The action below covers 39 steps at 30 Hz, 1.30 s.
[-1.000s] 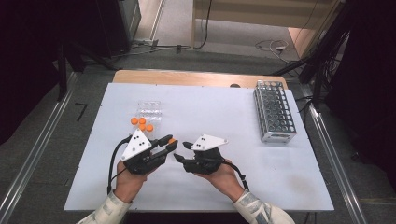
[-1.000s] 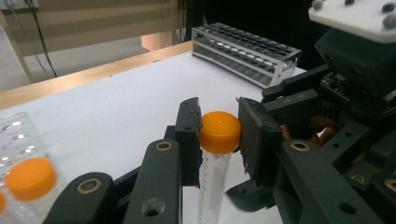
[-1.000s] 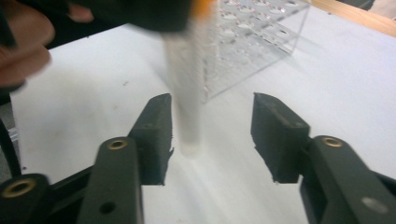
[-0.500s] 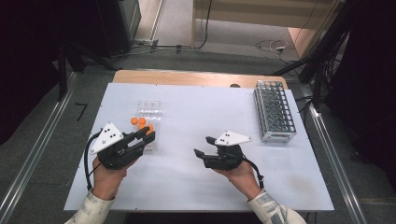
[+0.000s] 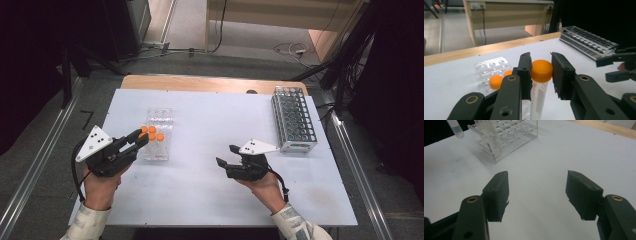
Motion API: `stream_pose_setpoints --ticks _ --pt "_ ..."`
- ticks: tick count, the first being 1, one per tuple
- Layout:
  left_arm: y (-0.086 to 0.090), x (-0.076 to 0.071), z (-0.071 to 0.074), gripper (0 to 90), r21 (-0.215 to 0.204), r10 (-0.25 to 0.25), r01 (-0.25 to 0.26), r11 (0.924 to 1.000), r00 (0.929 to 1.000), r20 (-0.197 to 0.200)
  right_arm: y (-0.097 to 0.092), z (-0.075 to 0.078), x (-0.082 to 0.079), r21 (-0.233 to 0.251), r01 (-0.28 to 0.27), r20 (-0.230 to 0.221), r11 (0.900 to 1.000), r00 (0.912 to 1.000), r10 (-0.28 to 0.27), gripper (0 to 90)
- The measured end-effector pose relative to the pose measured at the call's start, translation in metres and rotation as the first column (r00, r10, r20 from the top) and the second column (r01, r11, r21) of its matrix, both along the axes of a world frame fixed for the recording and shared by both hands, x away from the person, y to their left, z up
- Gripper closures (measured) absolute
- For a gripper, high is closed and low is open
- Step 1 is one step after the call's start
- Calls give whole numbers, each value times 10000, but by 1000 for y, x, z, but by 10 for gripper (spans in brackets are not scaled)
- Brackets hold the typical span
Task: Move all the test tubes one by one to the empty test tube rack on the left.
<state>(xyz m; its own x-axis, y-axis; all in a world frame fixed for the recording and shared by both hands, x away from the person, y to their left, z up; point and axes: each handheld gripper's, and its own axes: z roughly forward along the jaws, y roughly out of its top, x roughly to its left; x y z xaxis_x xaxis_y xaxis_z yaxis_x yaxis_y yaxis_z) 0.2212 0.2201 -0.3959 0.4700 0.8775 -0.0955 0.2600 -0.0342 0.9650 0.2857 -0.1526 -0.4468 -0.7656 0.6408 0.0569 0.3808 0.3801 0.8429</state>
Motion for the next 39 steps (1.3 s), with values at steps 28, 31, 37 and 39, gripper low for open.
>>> stream_pose_setpoints --ticks 28,31,37,39 --pt "4 30 -8 704 578 1127 -1147 9917 9929 367 -1 -2 4 -67 281 -252 9996 9993 -282 248" --pt "3 31 -12 704 660 1143 -1158 9911 9931 263 -1 -2 4 -66 290 -270 9996 9992 -292 247" --pt "-1 32 -23 702 867 1229 -1230 9886 9924 69 0 -2 4 -77 271 -258 9996 9993 -273 247" --pt "-2 33 -27 702 874 1290 -1286 9878 9916 12 0 -2 3 -82 272 -267 9996 9993 -274 247"
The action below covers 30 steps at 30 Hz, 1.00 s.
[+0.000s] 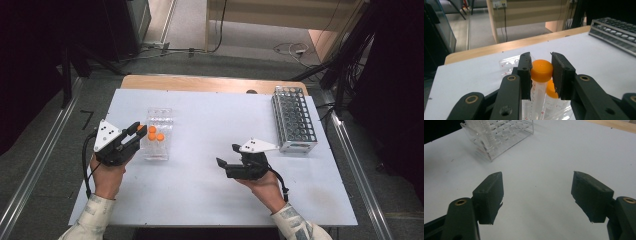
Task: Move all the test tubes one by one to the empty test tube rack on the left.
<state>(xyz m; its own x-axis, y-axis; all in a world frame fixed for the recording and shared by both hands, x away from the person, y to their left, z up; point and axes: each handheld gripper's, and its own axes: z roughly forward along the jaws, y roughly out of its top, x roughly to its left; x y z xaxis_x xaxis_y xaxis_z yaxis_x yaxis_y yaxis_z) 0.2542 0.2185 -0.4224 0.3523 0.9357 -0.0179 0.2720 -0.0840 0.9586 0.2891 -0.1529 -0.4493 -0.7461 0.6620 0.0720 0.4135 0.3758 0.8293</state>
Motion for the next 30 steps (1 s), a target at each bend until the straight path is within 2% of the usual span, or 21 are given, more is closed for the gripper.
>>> stream_pose_setpoints --ticks 11,21,24,30 --pt "1 -2 -5 687 -189 59 -61 9998 9999 -123 0 0 0 0 12 -24 10000 10000 -12 247" --pt "2 -6 -3 570 -613 55 -58 9981 10000 -59 -1 0 0 20 29 34 10000 10000 -29 247" --pt "1 -7 -3 508 -792 87 -95 9968 9999 -102 -2 1 0 37 63 40 10000 10000 -63 247" --pt "0 -9 -3 429 -923 184 -194 9955 9998 -113 -2 0 0 6 51 66 10000 10000 -51 248"
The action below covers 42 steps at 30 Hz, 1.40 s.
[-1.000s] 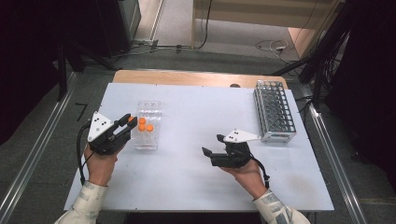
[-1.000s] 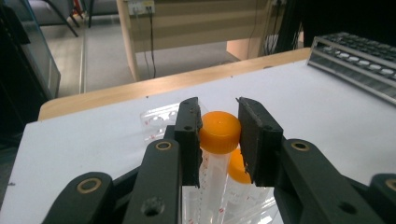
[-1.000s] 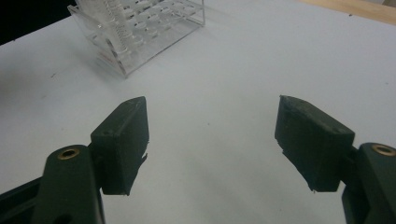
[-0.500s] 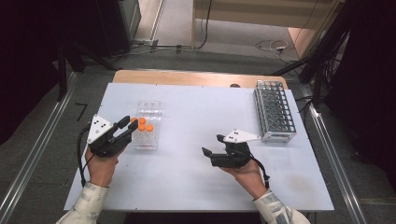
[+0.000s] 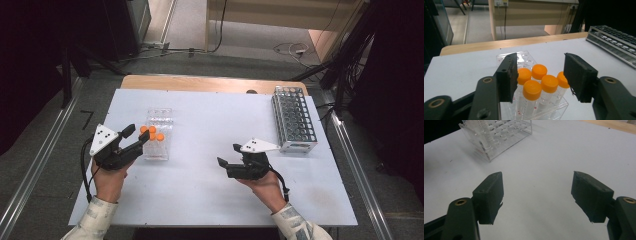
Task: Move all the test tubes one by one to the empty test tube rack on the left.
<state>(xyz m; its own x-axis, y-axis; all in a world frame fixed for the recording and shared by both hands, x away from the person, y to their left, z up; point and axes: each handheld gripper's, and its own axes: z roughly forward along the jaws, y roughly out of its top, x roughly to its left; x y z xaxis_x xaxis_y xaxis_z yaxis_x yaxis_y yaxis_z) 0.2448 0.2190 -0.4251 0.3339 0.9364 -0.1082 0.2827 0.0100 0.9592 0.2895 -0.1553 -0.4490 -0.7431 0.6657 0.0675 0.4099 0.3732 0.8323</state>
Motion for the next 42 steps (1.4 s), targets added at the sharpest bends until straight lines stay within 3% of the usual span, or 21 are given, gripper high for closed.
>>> stream_pose_setpoints --ticks 12,26,34,42 --pt "-3 -14 -5 244 178 363 -357 9992 9988 -329 -9 1 0 -49 295 97 9996 9995 -294 247" --pt "7 -40 -21 195 319 556 -539 9980 9970 -543 -45 4 -3 7 1146 357 9934 9928 -1145 243" --pt "14 -48 -26 191 250 776 -763 9968 9953 -578 -76 5 -10 -2 1829 609 9831 9813 -1826 238" --pt "25 -55 -32 191 322 1139 -1120 9932 9915 -629 -117 4 -19 2 2760 778 9612 9582 -2752 227"
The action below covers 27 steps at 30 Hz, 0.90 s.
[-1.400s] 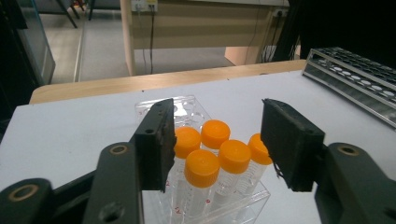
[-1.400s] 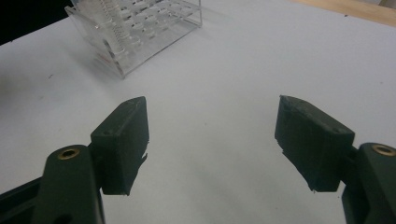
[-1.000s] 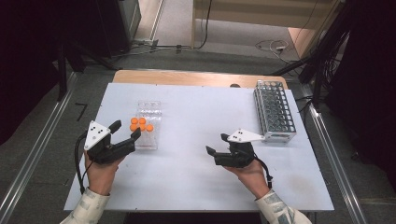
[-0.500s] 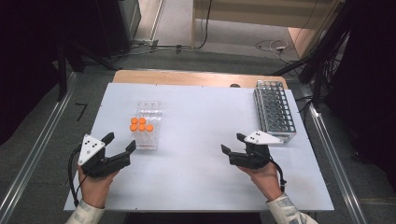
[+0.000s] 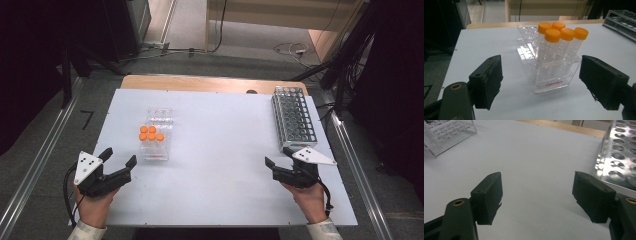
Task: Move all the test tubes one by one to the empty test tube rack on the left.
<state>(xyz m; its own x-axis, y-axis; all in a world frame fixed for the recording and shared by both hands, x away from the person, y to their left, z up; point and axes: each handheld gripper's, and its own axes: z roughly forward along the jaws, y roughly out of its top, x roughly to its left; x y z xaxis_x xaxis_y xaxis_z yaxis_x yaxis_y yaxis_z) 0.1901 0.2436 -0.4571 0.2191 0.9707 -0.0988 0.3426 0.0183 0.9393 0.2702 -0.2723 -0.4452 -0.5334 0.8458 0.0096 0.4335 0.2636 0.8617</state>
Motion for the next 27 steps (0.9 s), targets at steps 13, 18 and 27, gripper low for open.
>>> stream_pose_setpoints --ticks 13,18,27 --pt "9 -6 -5 191 83 288 -287 9996 9996 -78 -35 -5 -9 -16 847 -33 9964 9964 -847 221" --pt "13 -8 -7 190 87 358 -357 9993 9993 -96 -44 -6 -11 10 1057 -65 9944 9944 -1057 220" --pt "18 -10 -9 190 120 437 -435 9990 9988 -200 -57 -8 -14 83 1407 -83 9900 9900 -1407 220"
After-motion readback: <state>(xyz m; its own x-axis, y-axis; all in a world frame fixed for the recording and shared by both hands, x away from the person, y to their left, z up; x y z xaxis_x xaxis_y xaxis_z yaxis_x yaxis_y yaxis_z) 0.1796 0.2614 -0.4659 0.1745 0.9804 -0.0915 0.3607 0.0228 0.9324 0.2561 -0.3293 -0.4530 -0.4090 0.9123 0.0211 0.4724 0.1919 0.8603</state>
